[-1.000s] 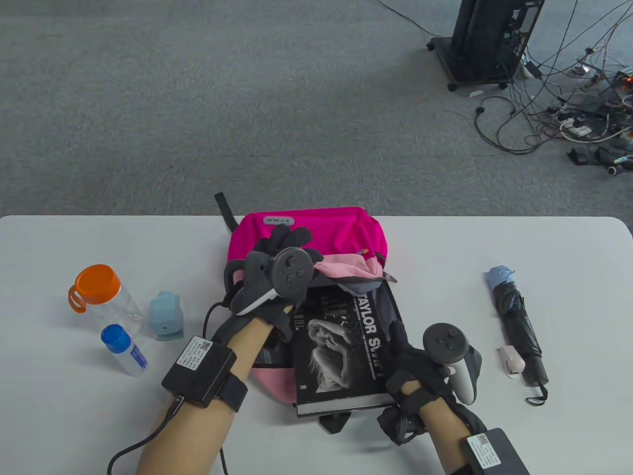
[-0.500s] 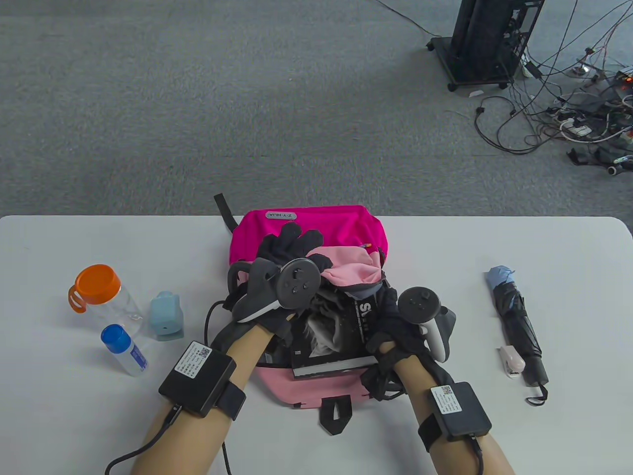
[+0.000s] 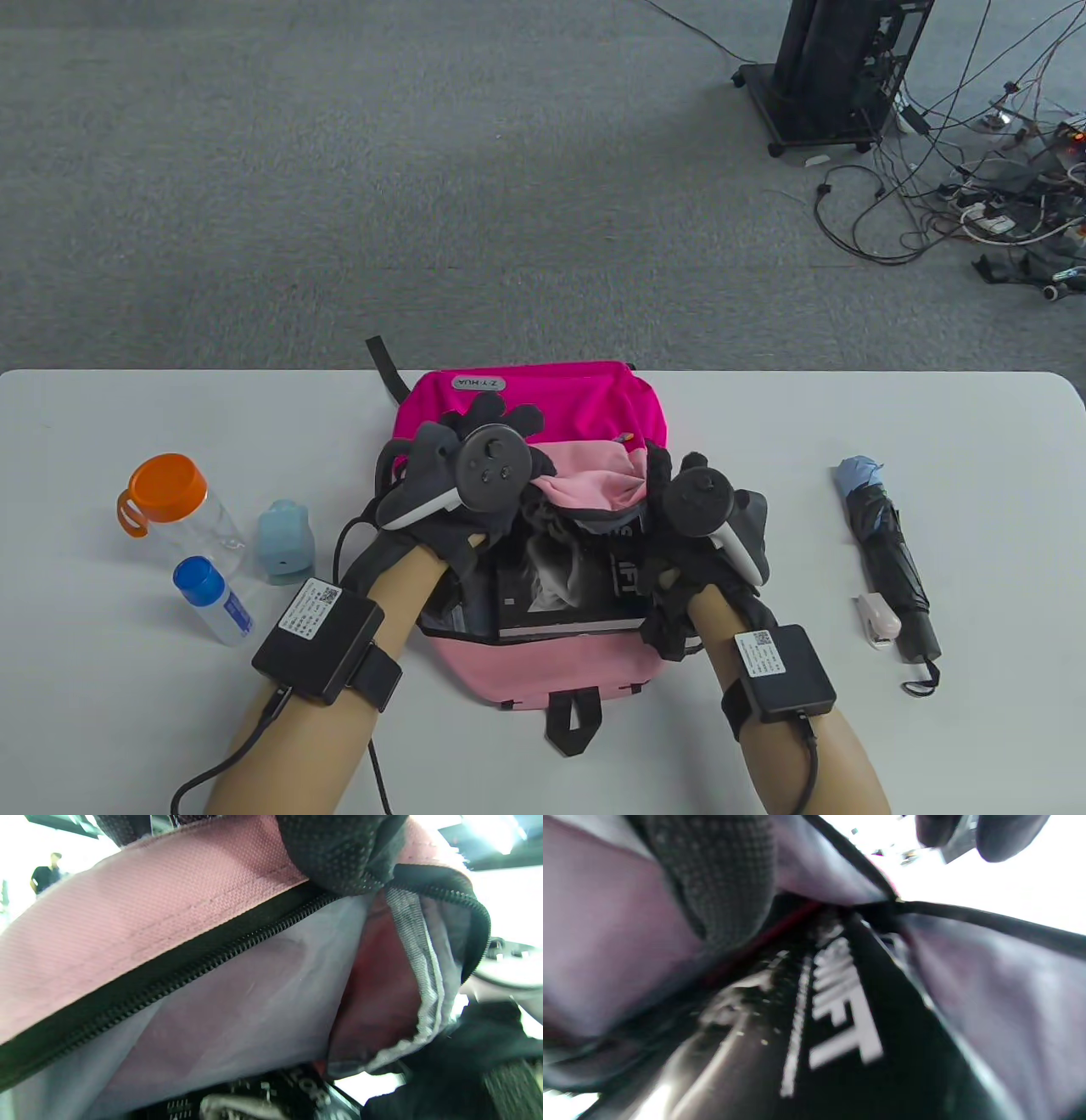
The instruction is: Pack school bag
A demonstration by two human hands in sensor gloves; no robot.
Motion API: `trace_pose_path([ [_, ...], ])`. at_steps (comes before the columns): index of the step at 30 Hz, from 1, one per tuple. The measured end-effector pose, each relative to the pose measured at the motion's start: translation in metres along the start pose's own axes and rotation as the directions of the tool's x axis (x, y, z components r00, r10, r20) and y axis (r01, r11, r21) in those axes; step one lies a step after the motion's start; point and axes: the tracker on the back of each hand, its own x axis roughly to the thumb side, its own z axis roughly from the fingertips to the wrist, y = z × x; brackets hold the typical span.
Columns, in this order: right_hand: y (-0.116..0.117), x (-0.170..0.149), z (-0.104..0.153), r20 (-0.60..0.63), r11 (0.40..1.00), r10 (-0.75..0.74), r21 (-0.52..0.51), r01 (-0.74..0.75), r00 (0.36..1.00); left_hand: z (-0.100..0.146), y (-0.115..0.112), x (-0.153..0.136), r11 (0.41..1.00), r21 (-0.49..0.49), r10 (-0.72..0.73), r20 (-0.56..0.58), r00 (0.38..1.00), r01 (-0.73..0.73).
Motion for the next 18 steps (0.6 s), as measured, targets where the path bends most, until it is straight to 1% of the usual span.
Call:
trace_pose_path([
  [1, -0.002, 0.002, -0.001, 0.023, 1.000, -0.011, -0.006, 0.011, 1.000, -0.001, -0.001, 0.000, 0.999, -0.037, 0.010, 0.008, 1.000, -0.010],
  [3, -0.005, 0.010, -0.003, 0.102, 1.000, 0.022, -0.014, -0.021, 0.995, -0.003, -0.004, 0.001, 0.996, -0.092, 0.004, 0.015, 1.000, -0.003],
  [5, -0.004, 0.017, -0.005, 0.150, 0.996, 0.085, -0.031, -0.081, 0.985, -0.003, -0.005, -0.001, 0.995, -0.096, 0.005, 0.012, 1.000, -0.004],
  [6, -0.002, 0.019, -0.006, 0.151, 0.994, 0.105, -0.037, -0.100, 0.983, -0.003, -0.005, -0.002, 0.995, -0.094, 0.015, 0.007, 1.000, -0.014],
  [8, 0.001, 0.020, -0.006, 0.176, 0.994, 0.082, -0.086, -0.067, 0.981, -0.003, -0.007, -0.007, 0.995, -0.100, 0.010, -0.011, 1.000, -0.011],
  [9, 0.002, 0.019, -0.006, 0.185, 0.995, 0.063, -0.093, -0.046, 0.981, -0.003, -0.008, -0.009, 0.995, -0.099, 0.004, -0.018, 1.000, -0.006],
  [10, 0.004, 0.019, -0.006, 0.191, 0.996, 0.050, -0.081, -0.035, 0.980, -0.002, -0.009, -0.011, 0.996, -0.087, -0.001, -0.025, 1.000, -0.002],
  [11, 0.005, 0.019, -0.006, 0.190, 0.995, 0.055, -0.087, -0.039, 0.980, -0.001, -0.010, -0.013, 0.999, -0.042, -0.002, -0.041, 0.999, 0.000],
  [13, 0.004, 0.018, -0.006, 0.191, 0.992, 0.019, -0.129, 0.006, 0.981, 0.003, -0.010, -0.016, 0.995, 0.101, -0.013, -0.066, 0.998, 0.020],
  [14, 0.004, 0.017, -0.006, 0.183, 0.990, -0.027, -0.133, 0.051, 0.983, 0.005, -0.009, -0.017, 0.991, 0.135, -0.014, -0.079, 0.997, 0.025],
  [16, 0.001, 0.016, -0.008, 0.156, 0.977, -0.135, -0.143, 0.158, 0.978, 0.007, -0.007, -0.023, 0.989, 0.148, 0.007, -0.115, 0.993, 0.011],
  [18, -0.002, 0.015, -0.011, 0.137, 0.972, -0.176, -0.134, 0.194, 0.975, 0.008, -0.003, -0.029, 0.990, 0.143, 0.024, -0.148, 0.989, -0.003],
])
